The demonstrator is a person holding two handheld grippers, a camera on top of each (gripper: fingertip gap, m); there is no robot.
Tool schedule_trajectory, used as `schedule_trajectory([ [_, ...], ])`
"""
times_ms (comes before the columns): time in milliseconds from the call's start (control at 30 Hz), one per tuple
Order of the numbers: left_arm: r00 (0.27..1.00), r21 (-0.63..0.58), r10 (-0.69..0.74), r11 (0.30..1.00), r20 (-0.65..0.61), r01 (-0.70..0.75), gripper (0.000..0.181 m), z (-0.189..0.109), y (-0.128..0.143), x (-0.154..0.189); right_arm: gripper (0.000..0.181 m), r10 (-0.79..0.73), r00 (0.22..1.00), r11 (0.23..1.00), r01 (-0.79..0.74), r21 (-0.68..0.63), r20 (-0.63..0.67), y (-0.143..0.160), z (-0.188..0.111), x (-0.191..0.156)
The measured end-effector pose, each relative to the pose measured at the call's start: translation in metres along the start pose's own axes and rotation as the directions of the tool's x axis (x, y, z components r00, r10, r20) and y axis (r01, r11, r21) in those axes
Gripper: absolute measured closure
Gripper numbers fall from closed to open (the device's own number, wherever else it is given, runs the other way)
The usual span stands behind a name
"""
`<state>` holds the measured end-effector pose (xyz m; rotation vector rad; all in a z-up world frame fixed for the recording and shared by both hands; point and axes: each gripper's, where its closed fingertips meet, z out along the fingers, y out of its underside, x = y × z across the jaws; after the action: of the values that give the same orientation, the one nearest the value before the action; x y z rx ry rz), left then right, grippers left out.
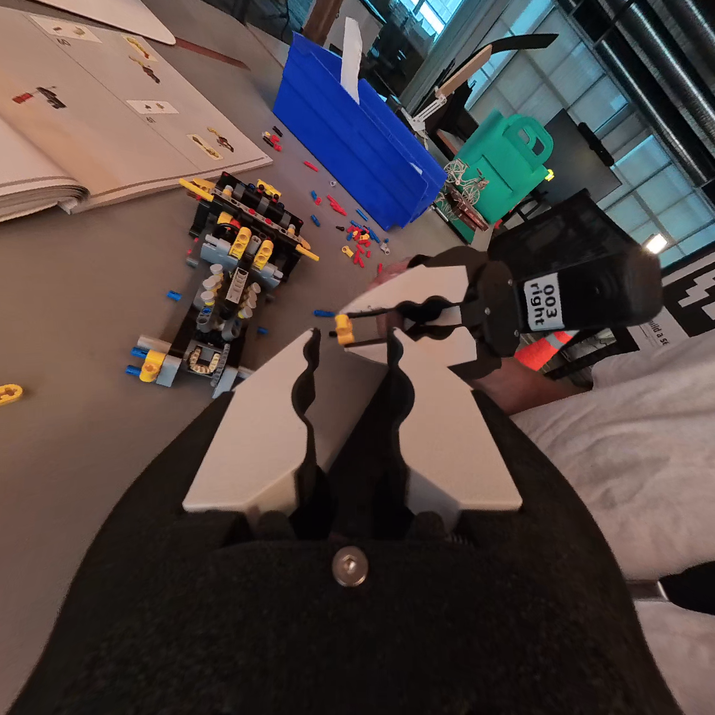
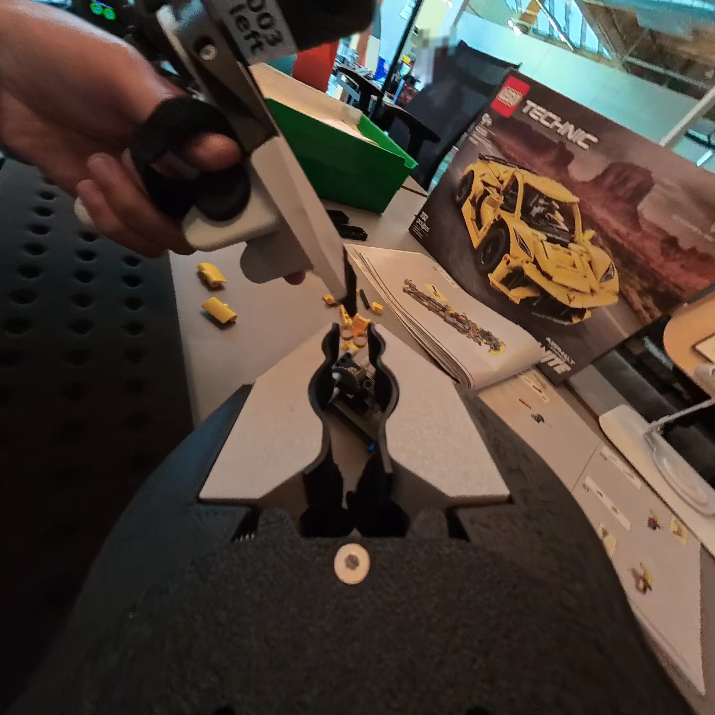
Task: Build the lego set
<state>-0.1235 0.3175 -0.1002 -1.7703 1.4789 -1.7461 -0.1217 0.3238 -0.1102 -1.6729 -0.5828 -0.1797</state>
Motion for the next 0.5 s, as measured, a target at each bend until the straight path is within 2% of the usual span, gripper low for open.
schedule_trajectory([
  [100,1.000,-0.038,-0.006,0.999,0.011,0.007,0.157,0.002,0.007,-0.004,0.168,-0.101,0.995,0.995,0.101,0.023,0.009,-0.004,-0.002,-0.006],
  [200,0.999,-0.069,-0.015,0.998,-0.032,0.013,0.171,0.002,0.012,0.001,0.168,-0.157,0.986,0.987,0.155,0.029,0.052,-0.005,-0.003,-0.013],
  [367,0.999,-0.113,-0.011,0.994,-0.032,0.007,0.173,0.003,0.018,0.001,0.167,-0.236,0.966,0.972,0.236,0.011,0.110,-0.002,-0.003,-0.020],
  [500,0.999,-0.145,-0.009,0.989,-0.032,0.004,0.173,0.002,0.023,0.002,0.167,-0.236,0.963,0.971,0.237,0.011,0.131,0.000,-0.003,-0.024],
])
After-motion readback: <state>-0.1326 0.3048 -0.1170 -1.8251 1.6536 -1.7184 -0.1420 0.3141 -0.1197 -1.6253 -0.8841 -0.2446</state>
